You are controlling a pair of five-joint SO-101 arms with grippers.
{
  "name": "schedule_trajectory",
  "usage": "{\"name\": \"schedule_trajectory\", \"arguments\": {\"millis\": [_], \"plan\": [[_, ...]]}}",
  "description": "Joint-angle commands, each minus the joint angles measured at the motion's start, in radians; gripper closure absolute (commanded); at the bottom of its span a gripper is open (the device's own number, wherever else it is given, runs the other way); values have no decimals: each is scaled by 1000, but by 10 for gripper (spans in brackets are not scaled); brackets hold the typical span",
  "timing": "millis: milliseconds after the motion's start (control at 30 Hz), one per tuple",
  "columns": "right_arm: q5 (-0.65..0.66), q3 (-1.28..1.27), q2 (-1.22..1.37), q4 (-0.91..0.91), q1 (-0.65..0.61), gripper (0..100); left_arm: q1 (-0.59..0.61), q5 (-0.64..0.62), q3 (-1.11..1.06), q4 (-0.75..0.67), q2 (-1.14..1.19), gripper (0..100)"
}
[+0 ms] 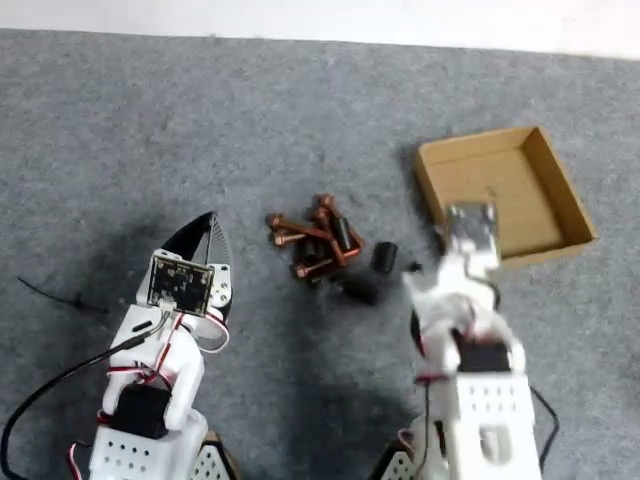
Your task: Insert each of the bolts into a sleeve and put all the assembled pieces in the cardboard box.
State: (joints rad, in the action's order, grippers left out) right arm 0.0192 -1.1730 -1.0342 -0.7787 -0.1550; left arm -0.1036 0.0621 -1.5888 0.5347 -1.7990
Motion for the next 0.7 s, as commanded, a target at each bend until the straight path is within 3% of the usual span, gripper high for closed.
{"name": "schedule_trajectory", "arguments": {"millis": [0, 167, 533, 667], "plan": [[-51, 220, 306, 61, -77, 732, 18, -8, 2, -23, 5, 995], [-100, 418, 570, 70, -163, 732, 10, -9, -5, -11, 5, 995], [-104, 567, 829, 162, -182, 732, 5, -12, -12, -5, 16, 995], [-100, 570, 881, 179, -186, 732, 10, -12, 77, -9, 200, 995]]}}
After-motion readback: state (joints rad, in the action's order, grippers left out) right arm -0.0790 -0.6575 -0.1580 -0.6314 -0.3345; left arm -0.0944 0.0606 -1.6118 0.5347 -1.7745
